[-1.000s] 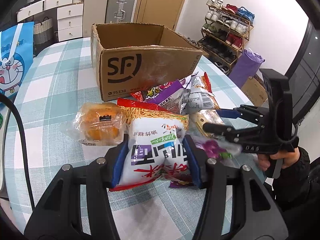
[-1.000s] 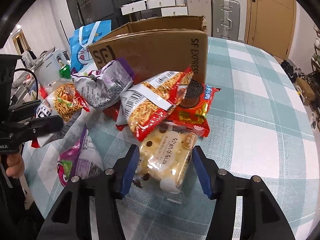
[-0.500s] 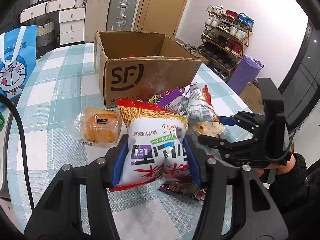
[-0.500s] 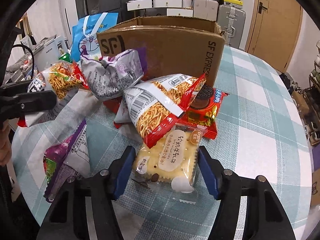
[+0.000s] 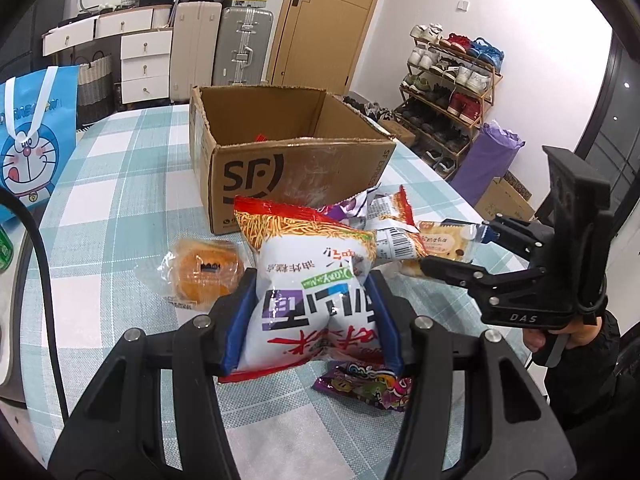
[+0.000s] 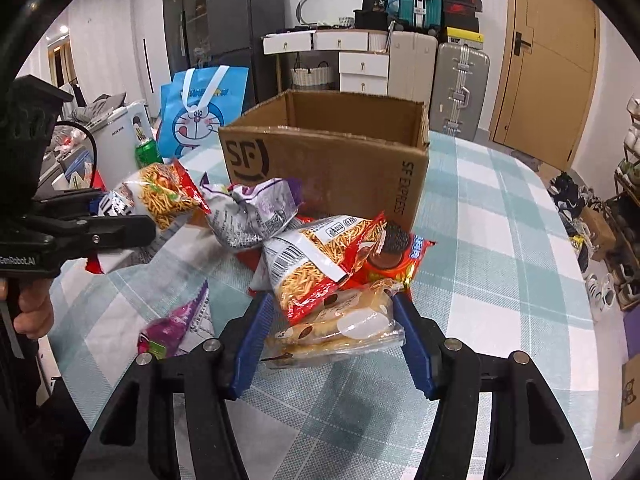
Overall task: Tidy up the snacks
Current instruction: 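Lift both held packs and carry them over the cardboard box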
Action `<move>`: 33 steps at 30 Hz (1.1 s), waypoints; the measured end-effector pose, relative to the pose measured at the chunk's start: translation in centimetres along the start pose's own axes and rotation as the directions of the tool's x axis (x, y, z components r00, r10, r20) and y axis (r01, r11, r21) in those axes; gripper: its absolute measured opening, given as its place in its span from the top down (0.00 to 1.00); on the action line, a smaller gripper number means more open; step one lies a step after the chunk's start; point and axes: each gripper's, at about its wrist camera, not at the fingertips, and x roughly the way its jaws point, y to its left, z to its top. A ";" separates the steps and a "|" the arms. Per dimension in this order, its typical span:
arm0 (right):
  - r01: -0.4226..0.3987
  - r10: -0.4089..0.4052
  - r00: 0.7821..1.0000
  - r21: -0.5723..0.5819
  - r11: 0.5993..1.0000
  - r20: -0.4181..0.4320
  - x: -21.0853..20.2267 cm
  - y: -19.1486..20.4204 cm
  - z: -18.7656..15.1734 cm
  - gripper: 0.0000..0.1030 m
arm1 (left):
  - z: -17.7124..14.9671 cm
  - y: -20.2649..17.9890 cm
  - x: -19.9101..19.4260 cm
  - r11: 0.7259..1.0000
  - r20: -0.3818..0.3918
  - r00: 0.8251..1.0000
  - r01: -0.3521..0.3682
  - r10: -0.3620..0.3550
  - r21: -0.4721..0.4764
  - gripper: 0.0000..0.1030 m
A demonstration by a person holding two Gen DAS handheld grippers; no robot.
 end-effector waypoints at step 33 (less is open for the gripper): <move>0.013 -0.020 0.979 -0.033 0.999 -0.205 1.8 0.4 -4.6 0.41 | 0.7 -0.3 -2.1 1.000 0.051 0.999 0.000 0.001 -0.013 0.51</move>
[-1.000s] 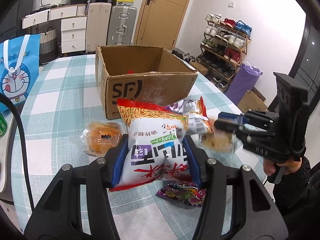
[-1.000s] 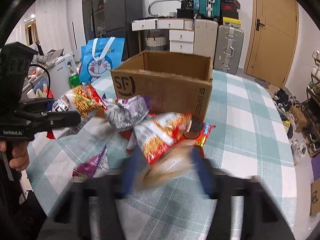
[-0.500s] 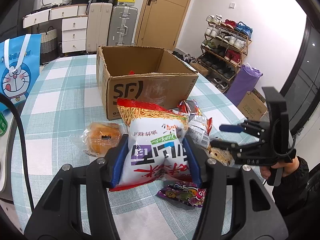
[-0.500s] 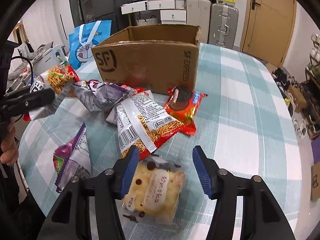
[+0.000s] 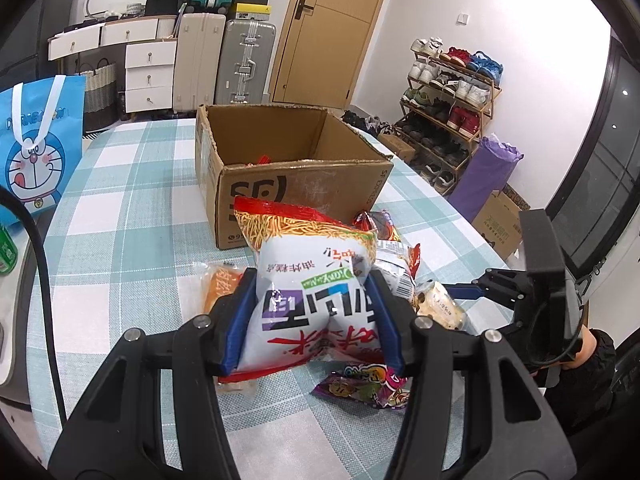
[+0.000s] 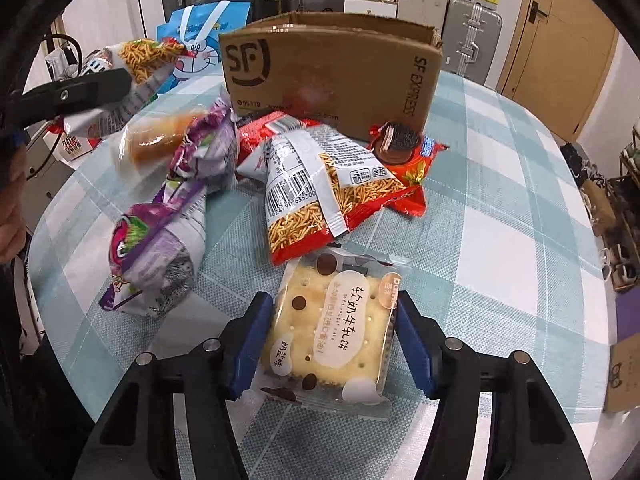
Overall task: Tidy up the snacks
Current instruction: 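Lift both held packs and carry them over the cardboard box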
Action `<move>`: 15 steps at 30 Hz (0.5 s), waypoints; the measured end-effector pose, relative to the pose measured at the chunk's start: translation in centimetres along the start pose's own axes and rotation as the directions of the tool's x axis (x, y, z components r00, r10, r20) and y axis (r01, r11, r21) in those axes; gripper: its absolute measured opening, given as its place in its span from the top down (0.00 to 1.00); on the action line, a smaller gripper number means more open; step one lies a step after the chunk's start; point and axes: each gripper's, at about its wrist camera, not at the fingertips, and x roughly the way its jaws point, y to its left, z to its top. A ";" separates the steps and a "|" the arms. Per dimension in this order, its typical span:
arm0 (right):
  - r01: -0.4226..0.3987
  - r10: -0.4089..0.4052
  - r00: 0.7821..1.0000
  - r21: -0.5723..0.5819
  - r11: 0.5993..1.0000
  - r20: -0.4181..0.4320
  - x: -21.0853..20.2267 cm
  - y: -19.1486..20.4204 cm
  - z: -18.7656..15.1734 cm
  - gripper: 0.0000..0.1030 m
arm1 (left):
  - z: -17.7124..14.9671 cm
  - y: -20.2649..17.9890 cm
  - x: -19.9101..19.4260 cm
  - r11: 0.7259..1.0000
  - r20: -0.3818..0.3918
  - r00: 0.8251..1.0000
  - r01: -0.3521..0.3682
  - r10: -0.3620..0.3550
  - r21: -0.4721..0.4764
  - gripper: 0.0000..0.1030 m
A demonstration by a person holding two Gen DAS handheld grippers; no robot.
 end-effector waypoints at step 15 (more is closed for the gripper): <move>-0.035 0.021 0.978 0.062 0.997 0.209 -4.7 -1.1 2.5 0.40 | 0.4 -0.2 -0.6 1.000 0.017 1.000 -0.011 0.011 -0.001 0.51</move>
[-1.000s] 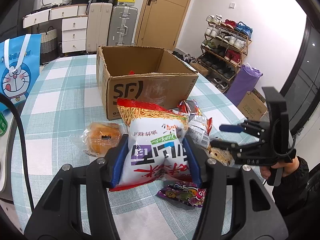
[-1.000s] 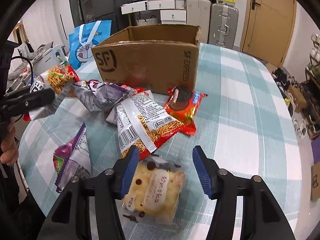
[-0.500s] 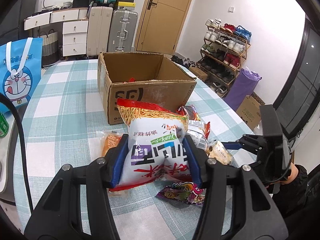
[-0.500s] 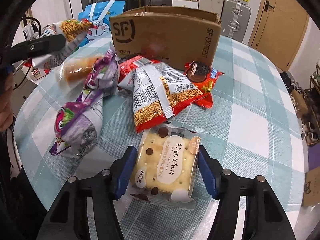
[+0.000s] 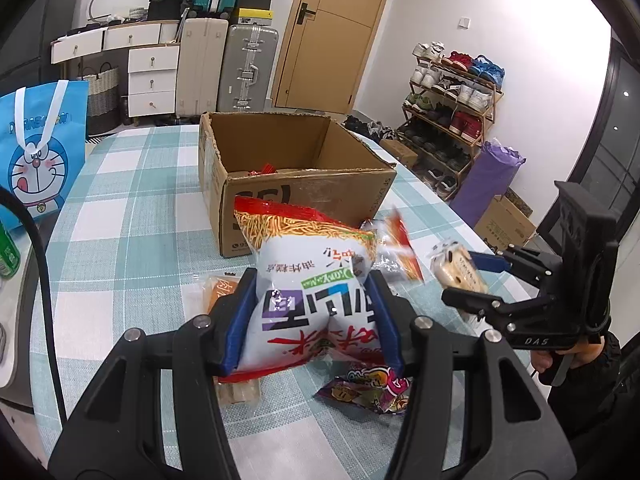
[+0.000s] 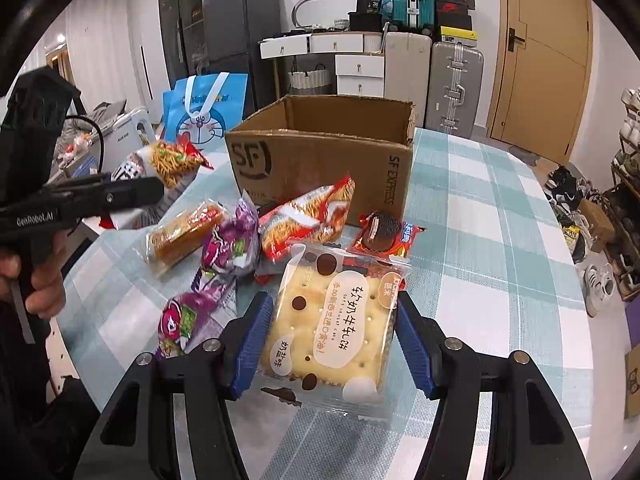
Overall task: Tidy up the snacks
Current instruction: 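Lift both held packs and carry them over the cardboard box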
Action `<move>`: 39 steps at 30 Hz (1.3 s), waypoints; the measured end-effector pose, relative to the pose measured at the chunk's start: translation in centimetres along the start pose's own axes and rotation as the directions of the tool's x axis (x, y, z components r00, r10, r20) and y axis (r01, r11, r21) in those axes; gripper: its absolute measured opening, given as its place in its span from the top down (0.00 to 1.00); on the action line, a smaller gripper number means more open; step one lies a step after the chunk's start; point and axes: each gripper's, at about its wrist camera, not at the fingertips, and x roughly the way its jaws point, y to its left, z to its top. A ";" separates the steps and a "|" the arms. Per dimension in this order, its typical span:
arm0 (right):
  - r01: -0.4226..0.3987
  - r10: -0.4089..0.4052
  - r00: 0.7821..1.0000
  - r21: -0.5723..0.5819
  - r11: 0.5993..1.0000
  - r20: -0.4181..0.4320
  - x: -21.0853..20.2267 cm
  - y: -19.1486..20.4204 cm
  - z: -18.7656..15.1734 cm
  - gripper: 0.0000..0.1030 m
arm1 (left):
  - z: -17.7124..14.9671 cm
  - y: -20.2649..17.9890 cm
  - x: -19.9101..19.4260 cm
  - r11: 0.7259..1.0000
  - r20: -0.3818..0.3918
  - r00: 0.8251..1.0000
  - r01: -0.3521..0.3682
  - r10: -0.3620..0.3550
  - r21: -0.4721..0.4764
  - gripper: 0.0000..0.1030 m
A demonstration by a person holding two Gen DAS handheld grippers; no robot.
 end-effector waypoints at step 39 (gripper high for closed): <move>-0.074 0.018 0.959 0.189 0.979 0.282 4.9 -2.2 11.8 0.40 | 10.2 1.6 9.2 0.995 0.088 0.992 -0.093 0.095 -0.021 0.50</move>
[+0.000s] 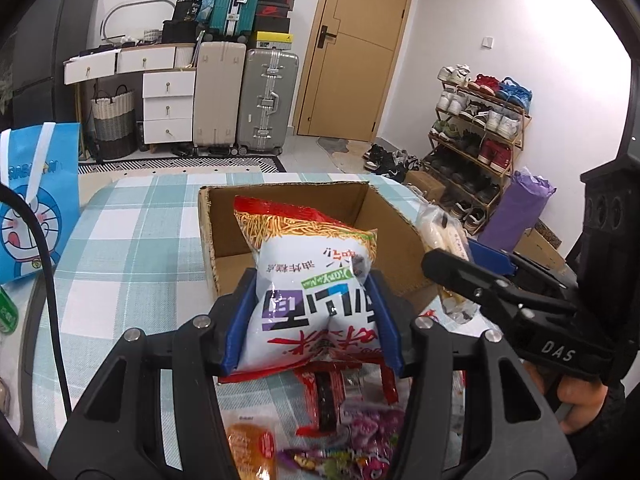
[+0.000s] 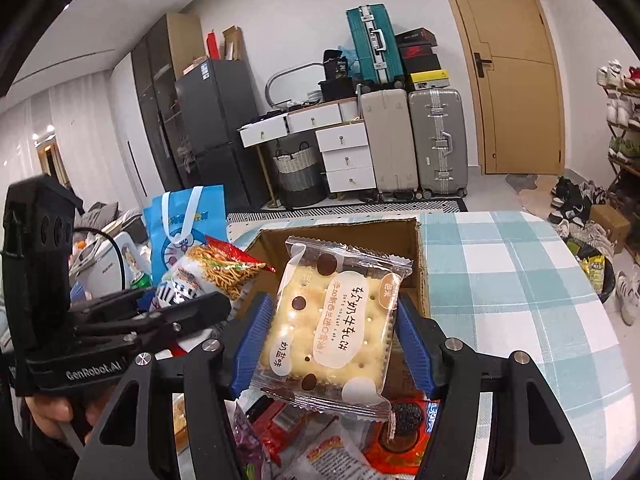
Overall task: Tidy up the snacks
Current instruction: 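Lift both held packs and carry them over the cardboard box, then open both tools to drop the packs into the box and withdraw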
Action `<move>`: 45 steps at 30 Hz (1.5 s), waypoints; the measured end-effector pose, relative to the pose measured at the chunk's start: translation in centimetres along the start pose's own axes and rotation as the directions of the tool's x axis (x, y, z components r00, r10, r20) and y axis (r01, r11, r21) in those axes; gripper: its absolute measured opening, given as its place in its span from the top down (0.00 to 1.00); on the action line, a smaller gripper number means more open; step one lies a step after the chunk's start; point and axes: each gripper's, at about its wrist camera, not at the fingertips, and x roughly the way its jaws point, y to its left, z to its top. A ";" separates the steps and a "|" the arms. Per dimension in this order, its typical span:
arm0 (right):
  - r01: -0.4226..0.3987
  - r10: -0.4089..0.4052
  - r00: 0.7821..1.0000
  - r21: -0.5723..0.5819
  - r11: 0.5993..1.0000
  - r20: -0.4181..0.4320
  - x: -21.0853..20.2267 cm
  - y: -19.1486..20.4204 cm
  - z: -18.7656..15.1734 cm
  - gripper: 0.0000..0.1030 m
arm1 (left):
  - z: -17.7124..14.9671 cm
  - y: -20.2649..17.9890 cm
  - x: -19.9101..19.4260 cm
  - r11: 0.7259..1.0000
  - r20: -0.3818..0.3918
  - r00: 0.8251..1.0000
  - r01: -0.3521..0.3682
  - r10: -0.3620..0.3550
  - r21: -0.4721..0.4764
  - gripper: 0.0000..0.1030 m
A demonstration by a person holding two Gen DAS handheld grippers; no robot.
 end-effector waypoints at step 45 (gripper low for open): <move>0.093 -0.102 0.975 -0.052 0.994 -0.196 -3.5 -2.7 -6.4 0.00 | -5.4 3.8 -3.9 0.993 -0.049 0.992 -0.119 0.119 -0.008 0.01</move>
